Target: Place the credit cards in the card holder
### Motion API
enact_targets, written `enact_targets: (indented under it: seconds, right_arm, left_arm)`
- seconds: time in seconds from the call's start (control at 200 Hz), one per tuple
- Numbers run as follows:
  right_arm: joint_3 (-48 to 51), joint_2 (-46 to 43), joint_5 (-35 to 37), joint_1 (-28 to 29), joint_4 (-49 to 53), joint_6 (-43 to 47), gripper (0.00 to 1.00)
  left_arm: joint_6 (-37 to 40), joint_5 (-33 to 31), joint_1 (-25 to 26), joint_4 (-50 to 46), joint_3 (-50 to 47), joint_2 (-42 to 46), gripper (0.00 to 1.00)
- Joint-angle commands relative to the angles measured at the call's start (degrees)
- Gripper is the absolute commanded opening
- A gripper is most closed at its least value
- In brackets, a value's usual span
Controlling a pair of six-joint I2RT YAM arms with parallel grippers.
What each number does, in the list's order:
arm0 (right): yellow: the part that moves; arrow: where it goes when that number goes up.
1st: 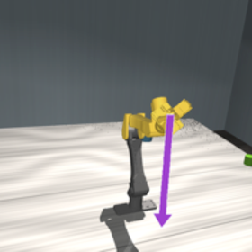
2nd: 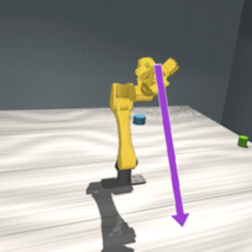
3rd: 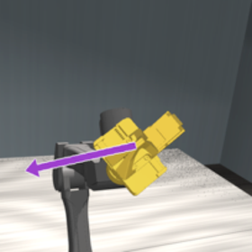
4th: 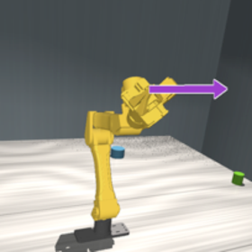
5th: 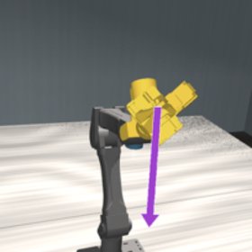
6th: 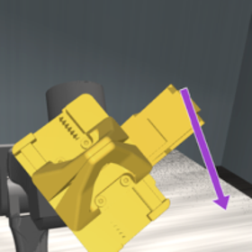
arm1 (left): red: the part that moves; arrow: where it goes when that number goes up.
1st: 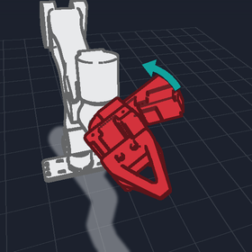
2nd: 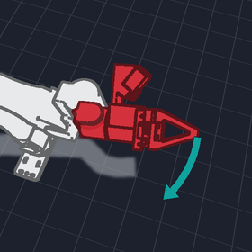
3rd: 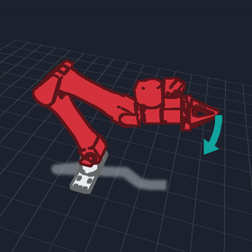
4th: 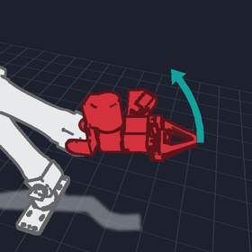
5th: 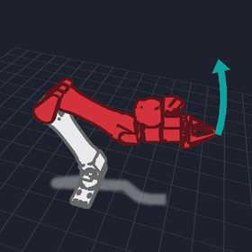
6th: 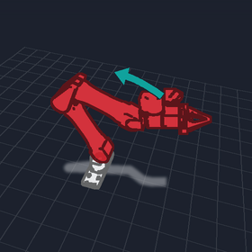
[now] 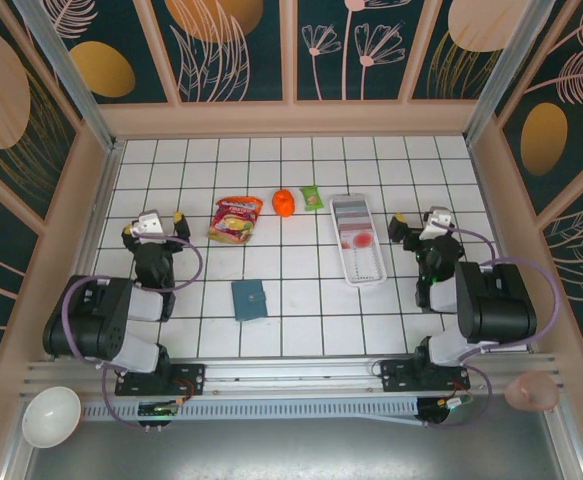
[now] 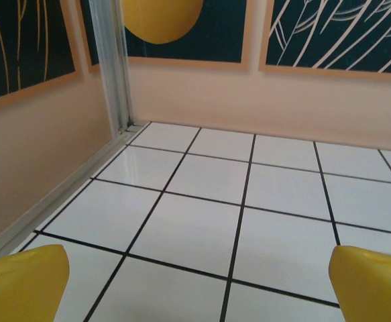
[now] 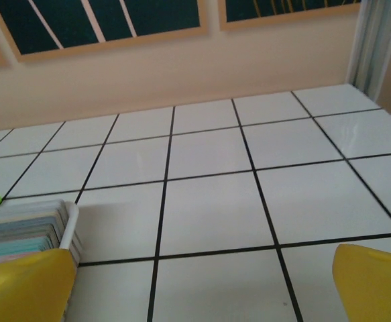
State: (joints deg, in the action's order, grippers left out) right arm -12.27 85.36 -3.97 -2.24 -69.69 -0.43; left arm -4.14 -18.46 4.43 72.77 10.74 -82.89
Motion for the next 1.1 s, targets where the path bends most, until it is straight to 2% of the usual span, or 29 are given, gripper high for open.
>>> enact_targets:
  seconds: [0.0,0.045,0.08,0.165,0.23,0.26,0.305,0.35,0.395,0.455,0.56,0.656,0.716,0.771,0.856,1.001,1.096]
  right_arm:
    - [-3.65,-9.16,7.04,1.51,11.62,-1.84,0.99]
    - [-5.77,-13.26,10.63,1.55,19.05,-6.12,0.99]
    - [-8.70,-16.40,13.45,1.24,28.85,-10.14,0.99]
    - [-16.48,-21.96,17.22,-0.07,51.35,-20.82,0.99]
    - [-20.36,-24.54,21.15,-0.81,63.24,-29.33,0.99]
    - [-21.60,-25.84,22.30,-1.24,67.57,-32.40,0.99]
    - [-22.30,-28.07,21.30,-2.00,70.15,-33.31,0.99]
    - [-22.20,-30.60,19.85,-2.75,71.49,-33.74,0.99]
    - [-22.34,-33.06,18.79,-3.42,73.23,-34.59,0.99]
    - [-22.62,-36.20,16.22,-3.87,74.89,-34.03,0.99]
    - [-22.75,-39.84,9.25,-3.88,76.22,-32.44,0.99]
    - [-23.31,-40.19,2.49,-3.23,77.70,-30.46,0.99]
    - [-23.97,-39.77,0.01,-1.87,78.84,-29.58,0.99]
    - [-24.53,-39.42,-1.06,0.74,79.56,-29.07,0.97]
    - [-25.34,-38.86,1.05,7.32,79.90,-28.96,0.93]
    - [-28.23,-34.24,8.17,21.31,81.56,-30.42,0.93]
    - [-28.77,-30.91,8.85,28.27,79.95,-32.30,0.93]
  left_arm:
    - [-3.71,-1.76,-0.34,-14.60,2.43,11.76,0.99]
    - [-8.07,-2.90,-0.37,-23.68,5.25,16.91,0.99]
    - [-12.81,-3.86,-0.44,-28.75,6.93,20.58,0.99]
    - [-28.21,-5.66,-0.45,-39.54,9.22,28.86,0.99]
    - [-43.07,-9.09,-0.45,-50.22,8.94,35.92,0.99]
    - [-47.08,-9.11,-0.47,-50.99,6.91,39.51,0.99]
    - [-45.42,-4.69,-0.46,-46.39,3.00,44.45,0.99]
    - [-48.35,-1.81,-0.47,-45.87,1.11,48.78,0.99]
    - [-50.76,0.82,-0.40,-49.97,1.58,51.79,0.99]
    - [-49.65,5.08,-0.40,-58.63,5.04,53.18,0.98]
    - [-45.05,13.62,-0.39,-70.36,11.35,49.13,0.99]
    - [-41.35,23.76,-0.36,-75.05,15.17,41.91,0.99]
    - [-40.91,27.99,-0.38,-78.42,17.09,36.85,0.99]
    - [-40.24,33.32,-0.37,-78.68,17.56,32.83,0.99]
    - [-40.05,37.18,0.40,-79.98,18.06,28.30,0.97]
    - [-39.11,32.86,6.62,-81.87,17.84,27.33,0.98]
    - [-39.44,32.65,7.60,-82.61,17.16,28.02,0.98]
